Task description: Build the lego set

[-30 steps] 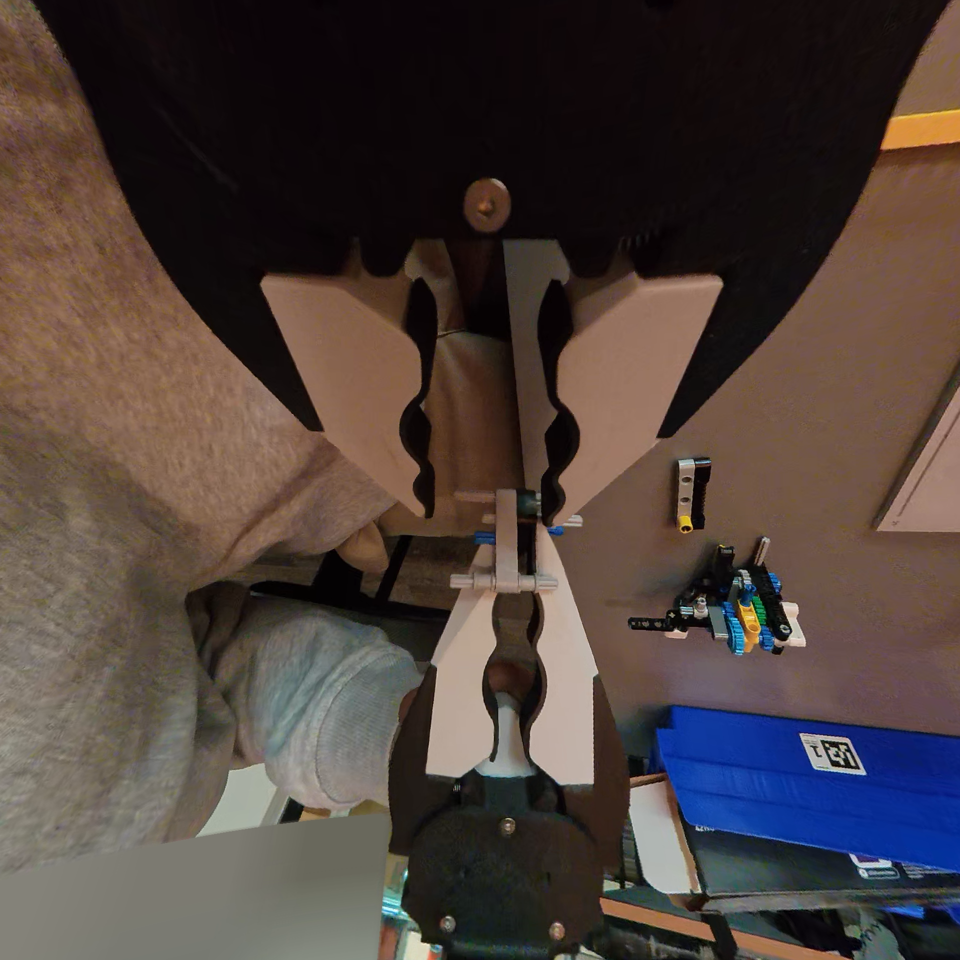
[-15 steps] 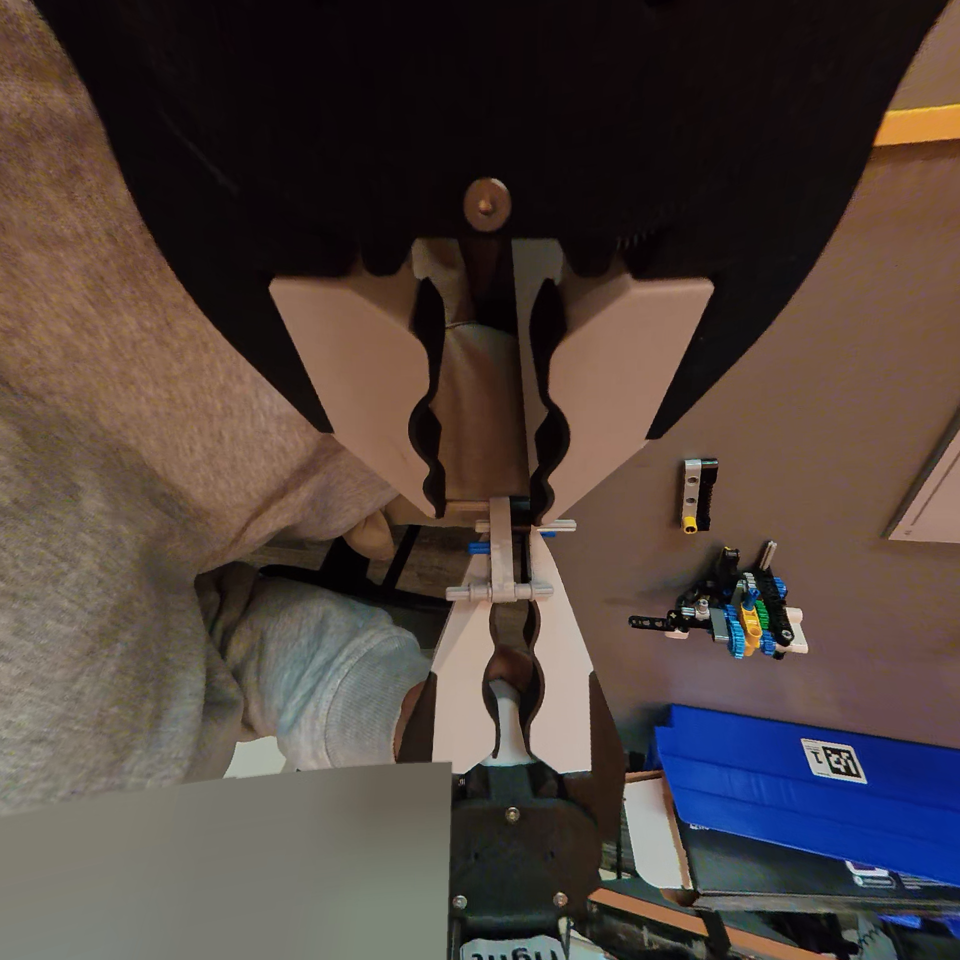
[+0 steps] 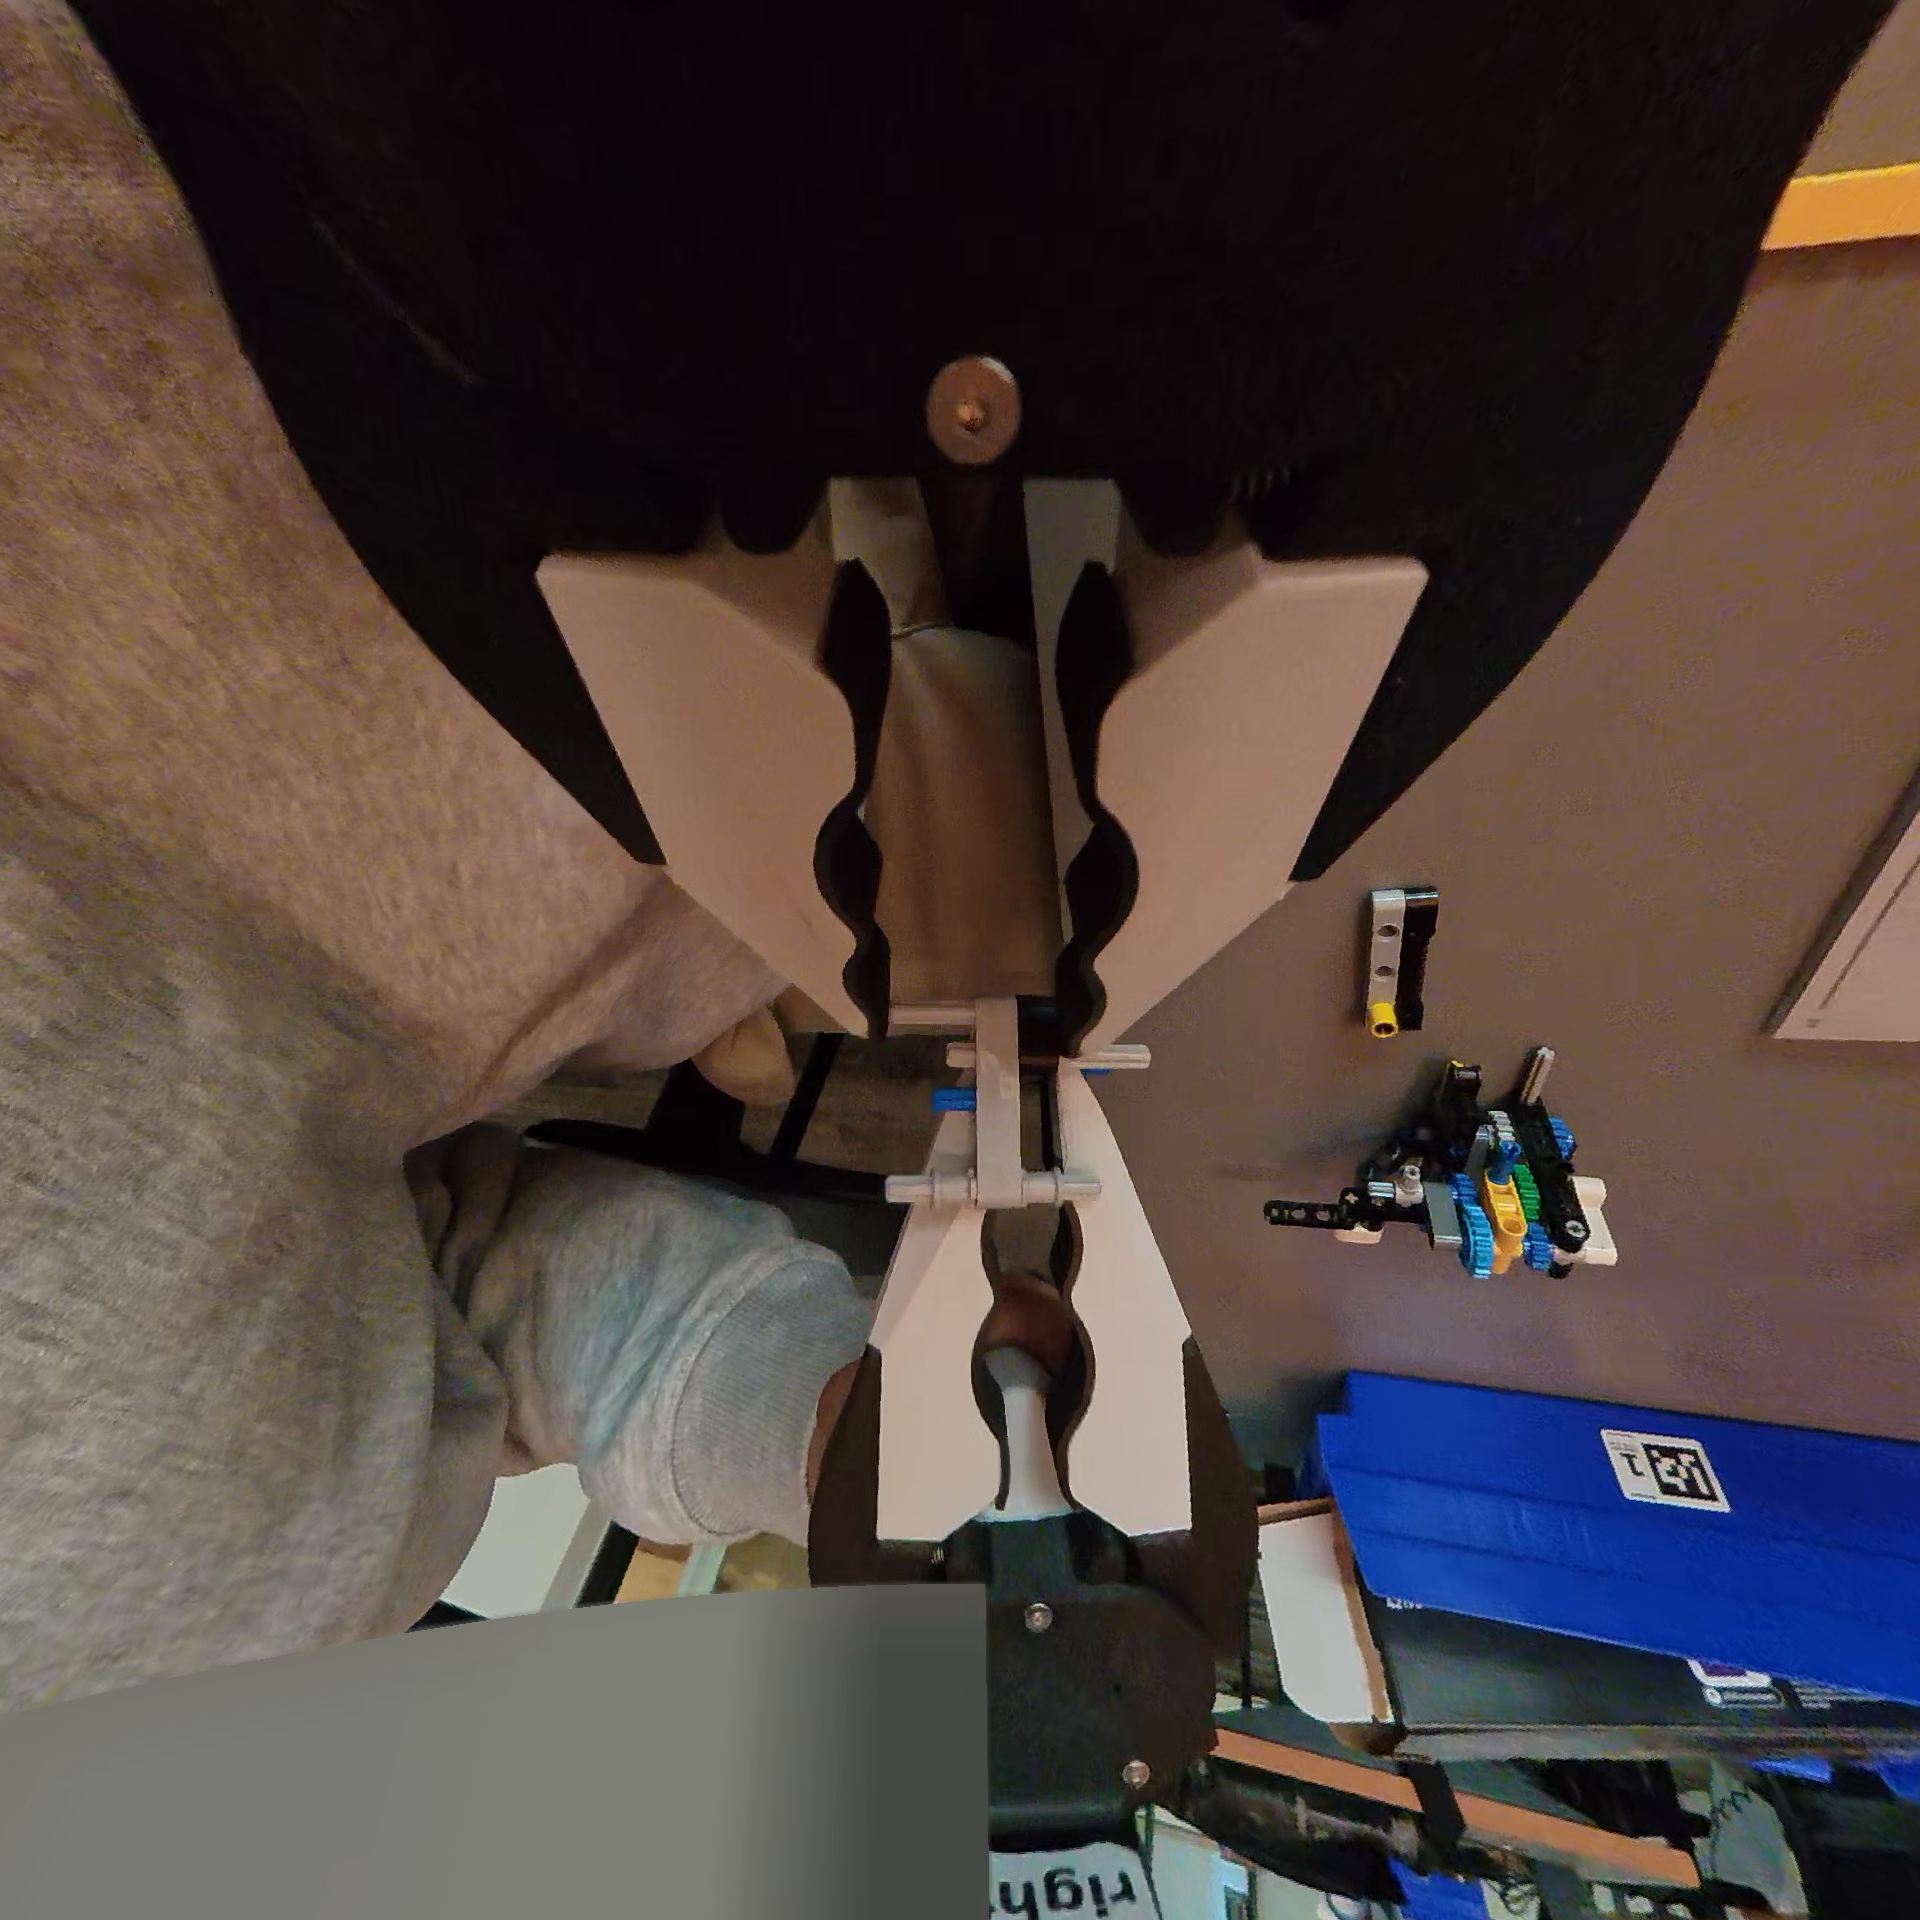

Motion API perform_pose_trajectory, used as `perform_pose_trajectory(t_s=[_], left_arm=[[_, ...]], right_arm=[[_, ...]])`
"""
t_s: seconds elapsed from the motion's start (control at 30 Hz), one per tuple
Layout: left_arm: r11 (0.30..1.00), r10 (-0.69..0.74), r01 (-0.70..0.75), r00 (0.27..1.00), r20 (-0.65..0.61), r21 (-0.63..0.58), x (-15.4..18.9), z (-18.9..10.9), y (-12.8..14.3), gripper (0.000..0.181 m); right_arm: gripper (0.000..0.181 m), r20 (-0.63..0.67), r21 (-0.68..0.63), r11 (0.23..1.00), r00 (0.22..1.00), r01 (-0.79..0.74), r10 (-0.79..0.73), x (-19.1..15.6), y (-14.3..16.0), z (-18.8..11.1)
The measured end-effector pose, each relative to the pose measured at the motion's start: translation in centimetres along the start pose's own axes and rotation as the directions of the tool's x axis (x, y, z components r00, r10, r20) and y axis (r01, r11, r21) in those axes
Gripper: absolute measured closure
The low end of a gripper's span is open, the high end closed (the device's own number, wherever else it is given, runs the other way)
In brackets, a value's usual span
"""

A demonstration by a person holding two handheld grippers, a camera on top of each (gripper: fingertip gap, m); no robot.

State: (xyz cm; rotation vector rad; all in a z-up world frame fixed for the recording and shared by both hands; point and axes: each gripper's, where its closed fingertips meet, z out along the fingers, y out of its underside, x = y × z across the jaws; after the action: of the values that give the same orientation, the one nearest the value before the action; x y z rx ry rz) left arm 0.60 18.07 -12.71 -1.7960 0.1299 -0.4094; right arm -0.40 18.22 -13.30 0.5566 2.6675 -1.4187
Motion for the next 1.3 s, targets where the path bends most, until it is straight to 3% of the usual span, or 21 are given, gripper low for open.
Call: perform_pose_trajectory(t_s=[1.3], left_arm=[[0.998, 0.043, -0.043, 0.999, 0.004, 0.052, -0.31, 0.04, -0.29, 0.152]], right_arm=[[0.174, -0.082, -0.011, 0.999, 0.995, 0.051, -0.052, 0.0, -0.42, -0.27]])
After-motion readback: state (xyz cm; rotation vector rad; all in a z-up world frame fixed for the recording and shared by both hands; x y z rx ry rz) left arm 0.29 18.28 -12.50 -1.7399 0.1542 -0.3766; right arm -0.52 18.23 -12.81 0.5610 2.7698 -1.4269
